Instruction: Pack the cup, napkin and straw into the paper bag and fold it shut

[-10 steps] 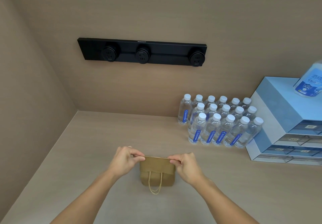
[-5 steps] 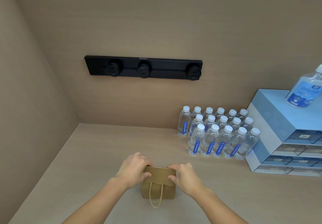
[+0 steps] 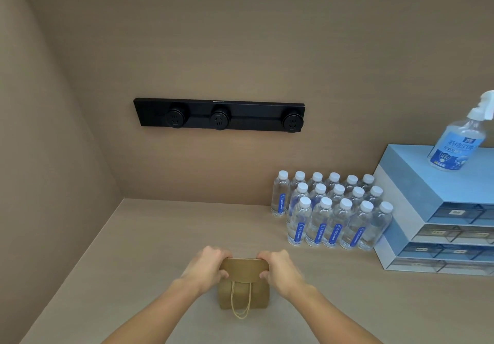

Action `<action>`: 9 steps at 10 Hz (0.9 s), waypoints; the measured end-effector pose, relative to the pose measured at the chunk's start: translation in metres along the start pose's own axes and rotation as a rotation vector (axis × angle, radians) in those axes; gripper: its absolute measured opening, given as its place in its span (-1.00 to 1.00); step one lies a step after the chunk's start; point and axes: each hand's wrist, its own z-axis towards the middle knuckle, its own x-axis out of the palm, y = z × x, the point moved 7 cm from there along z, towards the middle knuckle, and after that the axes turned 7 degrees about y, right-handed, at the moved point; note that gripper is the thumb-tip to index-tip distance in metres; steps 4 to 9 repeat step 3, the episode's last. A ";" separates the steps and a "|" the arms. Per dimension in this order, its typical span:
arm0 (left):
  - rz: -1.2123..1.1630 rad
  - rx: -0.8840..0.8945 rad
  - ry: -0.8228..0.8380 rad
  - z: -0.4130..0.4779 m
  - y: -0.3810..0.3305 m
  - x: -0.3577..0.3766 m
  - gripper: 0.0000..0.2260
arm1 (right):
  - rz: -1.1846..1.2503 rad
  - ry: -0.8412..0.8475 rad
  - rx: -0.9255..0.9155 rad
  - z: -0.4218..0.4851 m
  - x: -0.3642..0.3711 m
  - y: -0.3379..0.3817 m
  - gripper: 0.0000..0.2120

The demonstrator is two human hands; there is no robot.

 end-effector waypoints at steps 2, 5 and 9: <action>0.165 0.042 0.065 0.001 -0.014 -0.005 -0.77 | -0.044 0.034 -0.013 -0.001 -0.004 0.007 -0.73; 0.226 0.039 0.098 0.004 -0.024 -0.021 -0.72 | -0.093 0.101 -0.030 -0.002 -0.013 0.019 -0.65; 0.226 0.039 0.098 0.004 -0.024 -0.021 -0.72 | -0.093 0.101 -0.030 -0.002 -0.013 0.019 -0.65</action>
